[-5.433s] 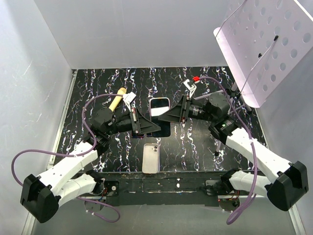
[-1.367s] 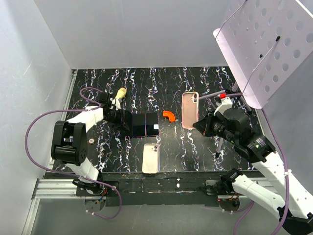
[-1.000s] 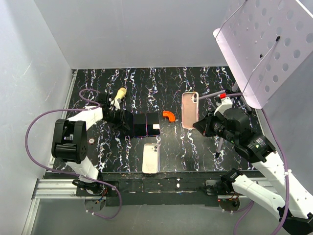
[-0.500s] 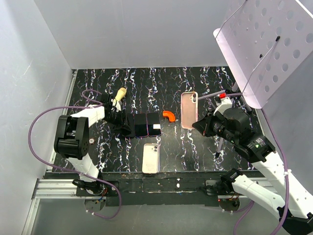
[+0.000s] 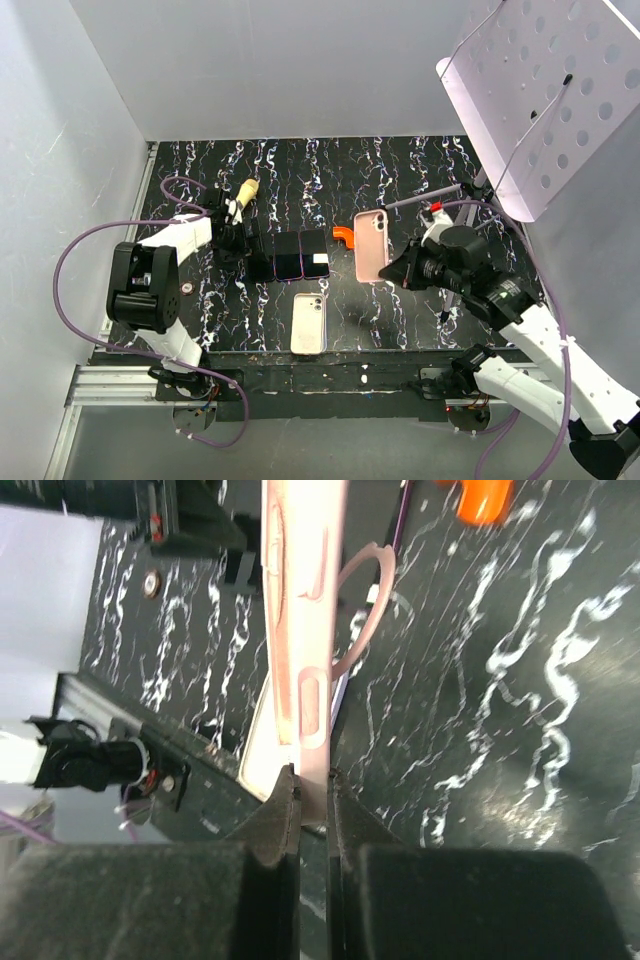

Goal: Take the phone out of the phone case
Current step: Place the phone case at the center of the board.

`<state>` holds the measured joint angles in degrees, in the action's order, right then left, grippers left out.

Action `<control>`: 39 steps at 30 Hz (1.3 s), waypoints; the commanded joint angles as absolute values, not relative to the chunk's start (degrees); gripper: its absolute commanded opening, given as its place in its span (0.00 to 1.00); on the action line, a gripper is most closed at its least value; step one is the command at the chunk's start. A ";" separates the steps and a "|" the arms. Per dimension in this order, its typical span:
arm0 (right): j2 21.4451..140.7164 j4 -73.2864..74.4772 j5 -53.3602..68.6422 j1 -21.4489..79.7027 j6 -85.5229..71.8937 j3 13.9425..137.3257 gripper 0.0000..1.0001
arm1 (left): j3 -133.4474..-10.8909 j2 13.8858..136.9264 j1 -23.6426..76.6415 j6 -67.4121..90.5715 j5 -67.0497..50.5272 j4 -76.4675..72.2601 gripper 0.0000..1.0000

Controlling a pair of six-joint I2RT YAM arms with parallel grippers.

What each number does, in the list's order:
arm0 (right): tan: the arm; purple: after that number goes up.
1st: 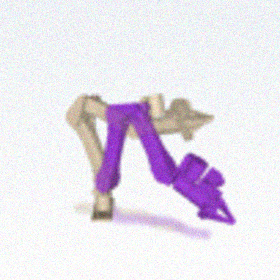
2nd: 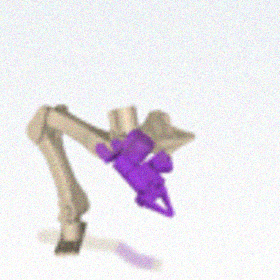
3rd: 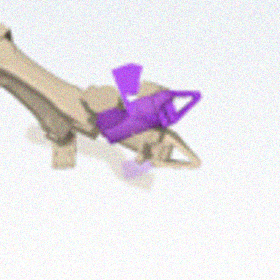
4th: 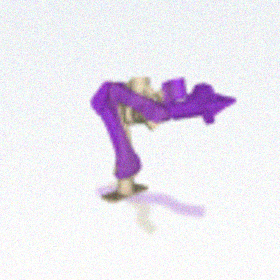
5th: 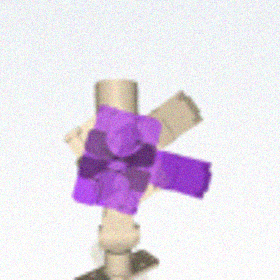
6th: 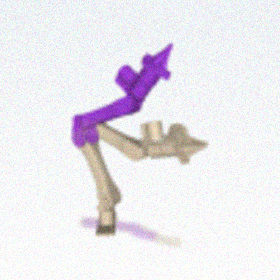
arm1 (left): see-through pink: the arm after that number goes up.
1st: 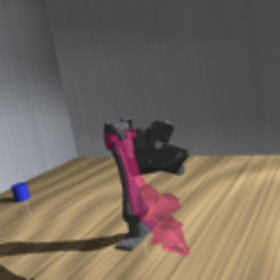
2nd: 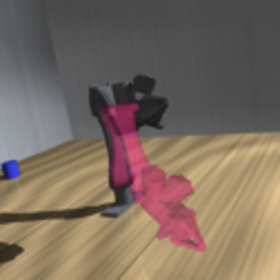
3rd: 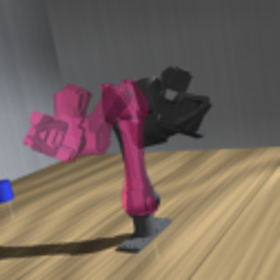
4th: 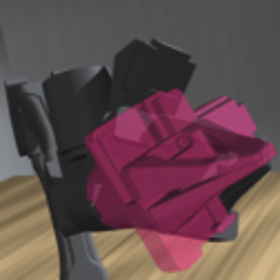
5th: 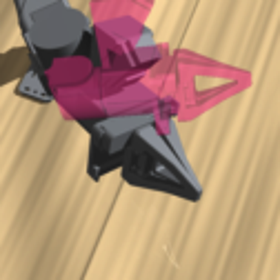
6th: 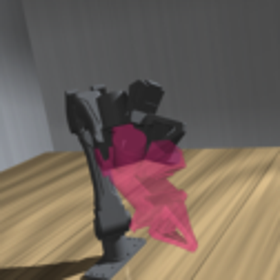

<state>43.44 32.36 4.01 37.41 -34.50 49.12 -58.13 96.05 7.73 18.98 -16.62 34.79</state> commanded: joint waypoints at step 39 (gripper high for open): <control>66.97 -24.78 5.80 65.92 -89.12 21.89 0.01 | -53.35 72.86 8.35 17.40 -15.12 31.11 0.98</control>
